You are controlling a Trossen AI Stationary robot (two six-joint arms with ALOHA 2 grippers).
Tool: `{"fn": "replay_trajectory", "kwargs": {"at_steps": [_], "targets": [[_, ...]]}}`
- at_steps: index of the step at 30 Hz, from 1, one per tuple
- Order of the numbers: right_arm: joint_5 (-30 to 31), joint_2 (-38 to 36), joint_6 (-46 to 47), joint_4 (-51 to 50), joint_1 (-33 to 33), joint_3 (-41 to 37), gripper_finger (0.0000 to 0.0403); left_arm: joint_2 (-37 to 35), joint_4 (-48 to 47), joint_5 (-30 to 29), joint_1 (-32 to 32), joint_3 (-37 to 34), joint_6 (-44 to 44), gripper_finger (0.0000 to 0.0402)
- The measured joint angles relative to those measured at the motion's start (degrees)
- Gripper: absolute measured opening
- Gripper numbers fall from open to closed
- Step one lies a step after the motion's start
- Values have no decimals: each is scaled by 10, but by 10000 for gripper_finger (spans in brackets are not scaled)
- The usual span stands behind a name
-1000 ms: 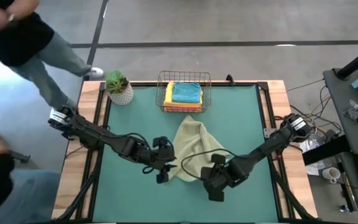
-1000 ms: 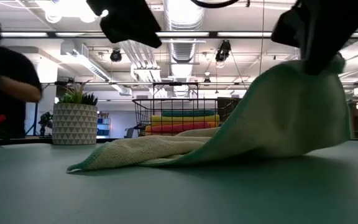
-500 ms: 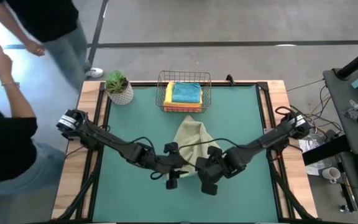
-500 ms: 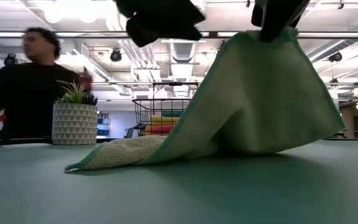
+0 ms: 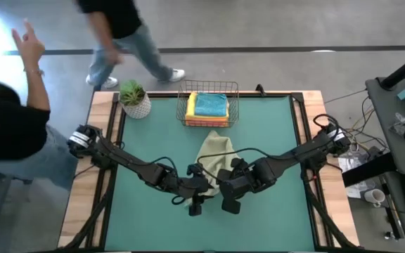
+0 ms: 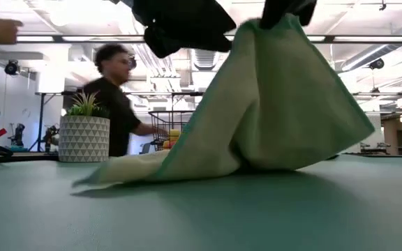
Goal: Fold microfiber towels
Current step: Fold the green microfiber towel
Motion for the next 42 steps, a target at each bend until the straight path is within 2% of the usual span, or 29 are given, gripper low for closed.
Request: {"fn": "replay_trajectory", "kwargs": {"at_steps": [12, 17, 20, 27, 32, 42], "targets": [[2, 0, 2, -41, 5, 70, 9, 22, -7, -32, 0, 1, -5, 137], [5, -1, 2, -62, 13, 106, 8, 22, -35, -104, 0, 0, -5, 137], [5, -1, 2, -70, 18, 122, 8, 22, -54, -119, 2, 0, -6, 136], [32, -1, 2, -136, 21, 179, 8, 21, -85, -115, -4, 0, -19, 136], [52, -1, 2, -191, 21, 222, 8, 16, -124, -84, -8, -1, -26, 136], [66, 0, -2, -244, 21, 239, 8, 4, -215, -40, -17, -1, -66, 136]]}}
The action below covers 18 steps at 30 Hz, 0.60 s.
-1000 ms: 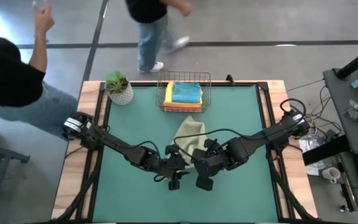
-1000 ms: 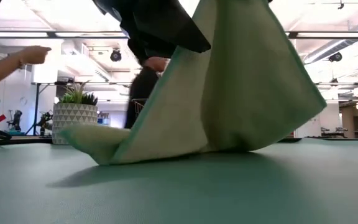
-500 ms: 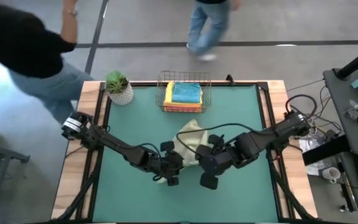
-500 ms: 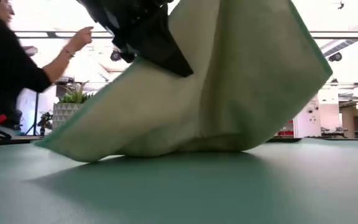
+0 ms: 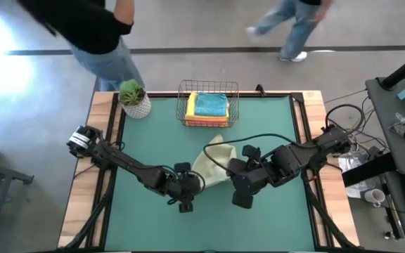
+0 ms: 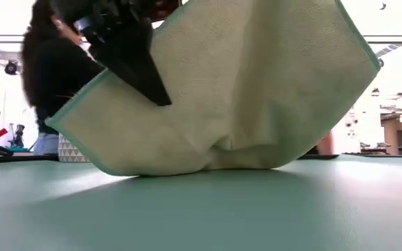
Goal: Fold microfiber towels
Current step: Fold the green microfiber towel
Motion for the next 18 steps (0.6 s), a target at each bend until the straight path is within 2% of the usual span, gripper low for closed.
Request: {"fn": "replay_trajectory", "kwargs": {"at_steps": [13, 18], "targets": [[0, 0, -8, -21, 0, -1, 8, -3, -99, 40, -27, 1, -60, 136], [0, 0, -12, -21, 0, -1, 8, -3, -106, 47, -30, 1, -74, 131]]}}
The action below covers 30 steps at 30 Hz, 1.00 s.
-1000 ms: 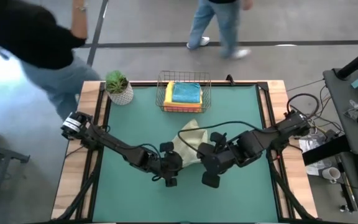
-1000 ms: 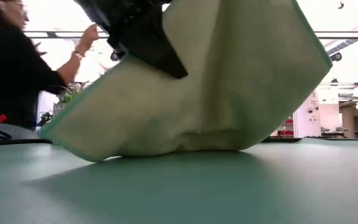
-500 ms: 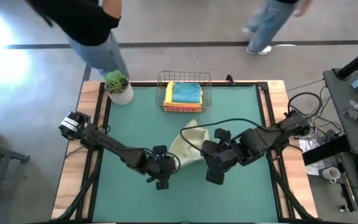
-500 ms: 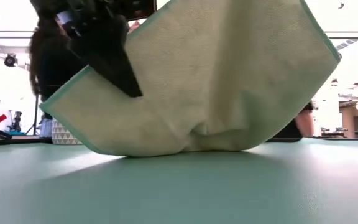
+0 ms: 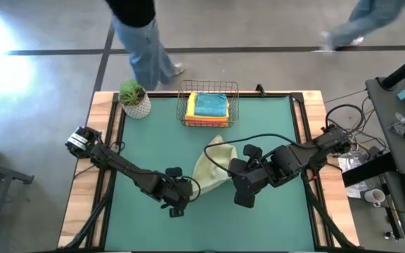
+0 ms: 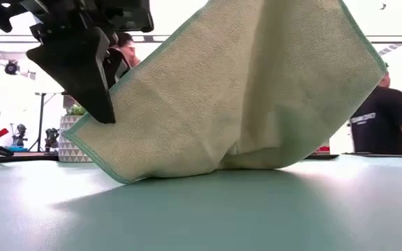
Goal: Fold microfiber towels
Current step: Fold the green microfiber towel
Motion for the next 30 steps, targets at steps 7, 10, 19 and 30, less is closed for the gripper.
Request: {"fn": "replay_trajectory", "kwargs": {"at_steps": [7, 10, 19, 30], "targets": [[0, 0, -1, 0, 0, 0, 8, 0, 31, -2, 2, -1, 5, 80], [0, 0, -4, 0, 0, 0, 8, 0, 28, -2, 2, -1, 5, 59], [0, -5, -11, -10, 1, 0, 8, -1, 26, 12, 2, -1, 1, 1], [3, -29, -18, -21, 41, 2, 8, -94, -186, 10, 2, 122, 33, 0]]}}
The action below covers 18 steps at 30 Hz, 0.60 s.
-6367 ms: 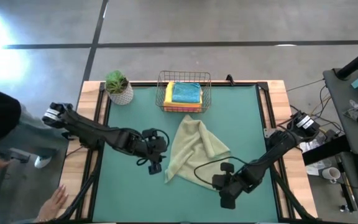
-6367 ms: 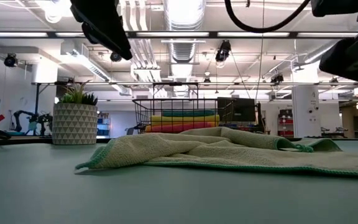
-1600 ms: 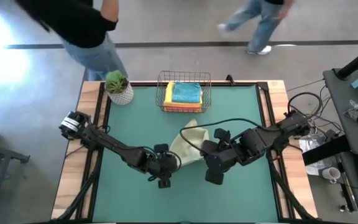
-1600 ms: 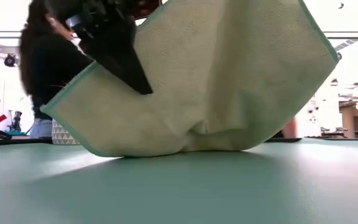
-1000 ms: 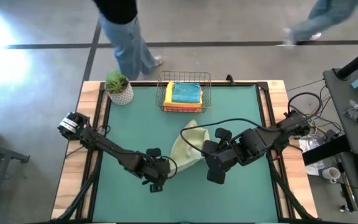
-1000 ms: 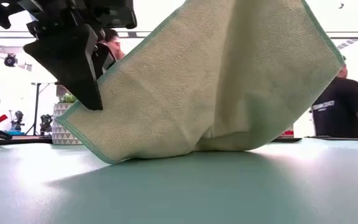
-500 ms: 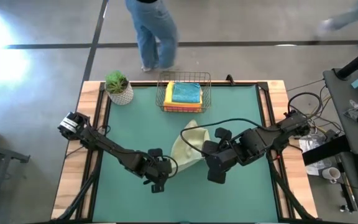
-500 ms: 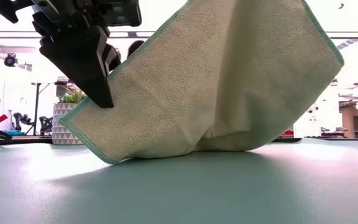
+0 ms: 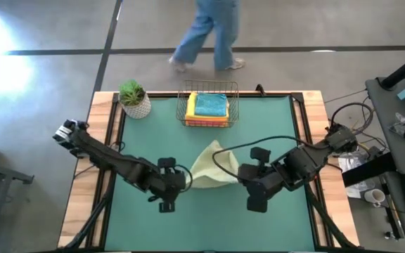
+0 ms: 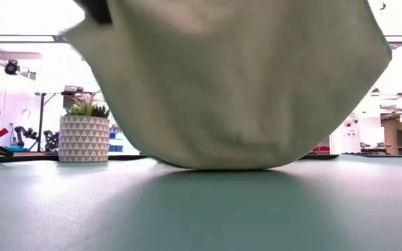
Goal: Fold microfiber towels
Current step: Fold the green microfiber towel
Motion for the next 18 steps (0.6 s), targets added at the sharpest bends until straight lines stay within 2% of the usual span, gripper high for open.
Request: {"fn": "replay_trajectory", "kwargs": {"at_steps": [7, 12, 18], "targets": [[-4, -4, -3, -2, 37, 0, 8, -13, -174, 3, 0, 144, 56, 0], [1, -11, 25, -3, 69, 0, 8, -3, -245, 33, 0, 240, 77, 0], [75, -24, 33, -4, 85, 0, 8, -1, -281, 52, 0, 304, 124, 0]]}}
